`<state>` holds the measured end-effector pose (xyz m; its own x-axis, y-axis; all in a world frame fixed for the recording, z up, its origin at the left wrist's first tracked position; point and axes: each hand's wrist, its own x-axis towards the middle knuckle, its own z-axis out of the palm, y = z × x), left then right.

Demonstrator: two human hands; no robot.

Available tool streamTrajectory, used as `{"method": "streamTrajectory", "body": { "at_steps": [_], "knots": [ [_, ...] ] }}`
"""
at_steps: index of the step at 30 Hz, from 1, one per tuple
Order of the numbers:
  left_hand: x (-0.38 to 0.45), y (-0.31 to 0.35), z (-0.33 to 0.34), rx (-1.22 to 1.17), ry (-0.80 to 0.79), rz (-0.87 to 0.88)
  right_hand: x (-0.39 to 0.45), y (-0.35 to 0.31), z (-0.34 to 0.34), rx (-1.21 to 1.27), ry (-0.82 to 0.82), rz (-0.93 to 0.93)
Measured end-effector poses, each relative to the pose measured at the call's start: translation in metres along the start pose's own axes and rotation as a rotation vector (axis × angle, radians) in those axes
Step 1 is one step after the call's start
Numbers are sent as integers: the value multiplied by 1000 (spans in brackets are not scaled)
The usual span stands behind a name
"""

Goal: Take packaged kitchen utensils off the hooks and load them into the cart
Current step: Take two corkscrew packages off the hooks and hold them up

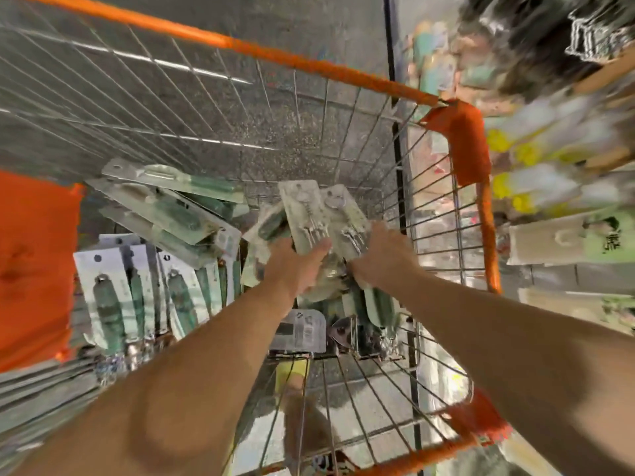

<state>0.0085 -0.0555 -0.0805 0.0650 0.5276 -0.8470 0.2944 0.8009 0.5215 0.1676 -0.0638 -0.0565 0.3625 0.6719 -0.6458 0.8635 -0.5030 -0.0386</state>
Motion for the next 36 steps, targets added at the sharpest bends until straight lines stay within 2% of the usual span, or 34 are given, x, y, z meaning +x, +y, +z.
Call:
{"method": "streamTrajectory", "body": {
  "at_steps": [3, 6, 9, 11, 13, 18, 22, 24, 31, 36],
  "knots": [
    [-1, 4, 2, -157, -6, -63, -3, -6, -7, -45, -72, 56],
    [-8, 13, -1, -286, 13, -110, -11, -11, -12, 52, -58, 127],
    [-4, 8, -8, -227, 79, -98, -21, -15, -14, 439, -63, 226],
    [-17, 12, -15, -170, 29, -122, -29, -21, -17, 738, -104, 300],
    [-24, 12, -19, -140, -12, -119, -40, -26, -18, 863, -168, 311],
    [-34, -1, -25, -283, -42, -64, -64, -37, -3, 941, -291, 163],
    [-47, -2, -28, -285, -161, 34, -73, -54, 15, 962, -350, 101],
    [-41, -3, -30, -300, -128, 68, -77, -56, 18, 991, -348, 92],
    [-28, 4, -11, -197, -109, 45, -67, -41, 14, 1132, -270, 218],
    [-16, -5, -1, -175, -114, -25, -55, -34, 21, 1100, -341, 286]
  ]
}}
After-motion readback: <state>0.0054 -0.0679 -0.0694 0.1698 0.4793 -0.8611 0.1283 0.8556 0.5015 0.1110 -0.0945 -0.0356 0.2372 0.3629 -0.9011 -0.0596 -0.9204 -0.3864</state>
